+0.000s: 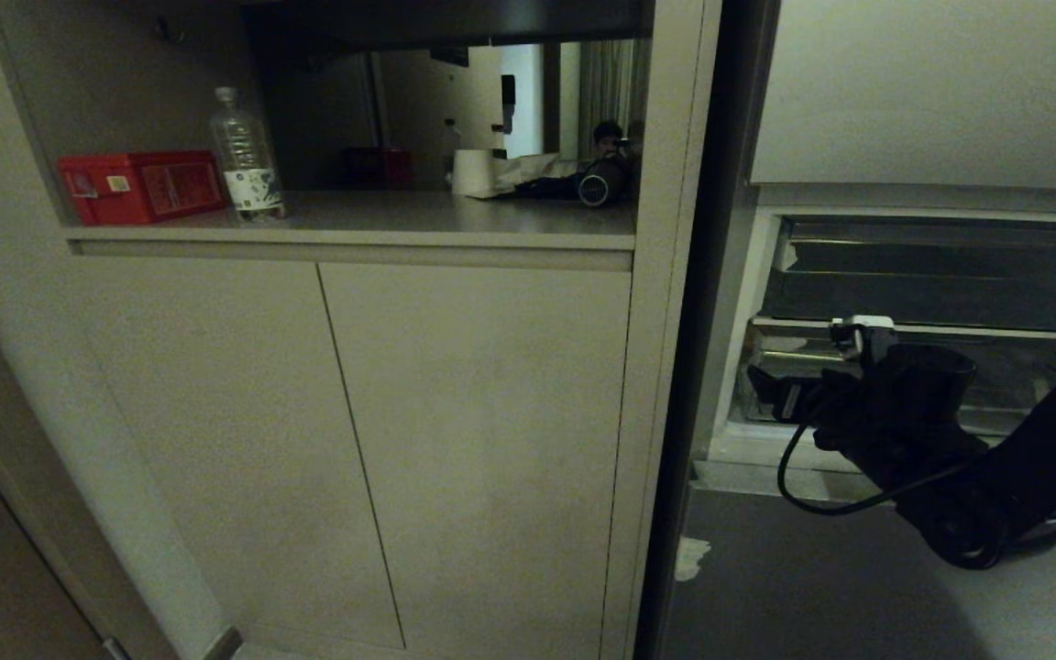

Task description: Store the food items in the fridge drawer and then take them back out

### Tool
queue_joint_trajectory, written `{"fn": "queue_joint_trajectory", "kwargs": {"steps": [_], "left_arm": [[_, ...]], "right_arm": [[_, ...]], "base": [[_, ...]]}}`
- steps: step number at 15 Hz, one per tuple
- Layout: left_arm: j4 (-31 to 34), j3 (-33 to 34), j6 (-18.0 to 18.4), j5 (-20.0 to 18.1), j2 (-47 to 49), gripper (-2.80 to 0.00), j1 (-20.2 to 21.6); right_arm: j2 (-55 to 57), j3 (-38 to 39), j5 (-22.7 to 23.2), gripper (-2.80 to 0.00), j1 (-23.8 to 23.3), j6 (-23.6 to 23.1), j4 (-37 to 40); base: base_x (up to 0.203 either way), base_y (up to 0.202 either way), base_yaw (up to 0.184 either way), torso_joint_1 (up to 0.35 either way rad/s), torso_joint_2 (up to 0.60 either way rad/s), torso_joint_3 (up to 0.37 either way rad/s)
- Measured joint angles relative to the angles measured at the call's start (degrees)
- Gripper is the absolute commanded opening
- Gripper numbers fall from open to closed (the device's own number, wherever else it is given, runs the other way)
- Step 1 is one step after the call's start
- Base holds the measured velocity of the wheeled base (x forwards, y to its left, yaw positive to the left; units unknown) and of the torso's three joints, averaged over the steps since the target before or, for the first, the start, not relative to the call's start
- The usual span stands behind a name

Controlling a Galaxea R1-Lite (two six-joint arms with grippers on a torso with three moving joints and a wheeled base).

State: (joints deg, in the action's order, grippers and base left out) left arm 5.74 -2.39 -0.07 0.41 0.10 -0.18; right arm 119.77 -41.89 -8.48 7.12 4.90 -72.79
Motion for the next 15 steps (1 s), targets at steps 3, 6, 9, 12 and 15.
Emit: {"fn": "queue_joint_trajectory", "kwargs": {"steps": [3, 6, 9, 12, 15], "left_arm": [[0.0, 0.0, 0.0, 0.0, 0.0, -2.8, 0.0], [0.0, 0.0, 0.0, 0.0, 0.0, -2.8, 0.0], [0.0, 0.0, 0.0, 0.0, 0.0, -2.8, 0.0], [0.0, 0.0, 0.0, 0.0, 0.0, -2.8, 0.0], [0.0, 0.0, 0.0, 0.0, 0.0, -2.8, 0.0]], "right_arm": [[1.9, -2.3, 0.0, 0.0, -0.7, 0.0, 0.0], [3.9, -4.5, 0.0, 0.0, -0.7, 0.0, 0.0], [4.8, -5.2, 0.0, 0.0, -0.6, 0.0, 0.1], [5.4, -6.4, -0.1, 0.0, -0.5, 0.1, 0.2], [6.5, -8.2, -1.1, 0.0, -0.6, 0.0, 0.3]], "base": [[0.0, 0.0, 0.0, 0.0, 0.0, 0.0], [0.0, 0.0, 0.0, 0.0, 0.0, 0.0], [0.0, 0.0, 0.0, 0.0, 0.0, 0.0], [0.0, 0.0, 0.0, 0.0, 0.0, 0.0], [0.0, 0.0, 0.0, 0.0, 0.0, 0.0]]}}
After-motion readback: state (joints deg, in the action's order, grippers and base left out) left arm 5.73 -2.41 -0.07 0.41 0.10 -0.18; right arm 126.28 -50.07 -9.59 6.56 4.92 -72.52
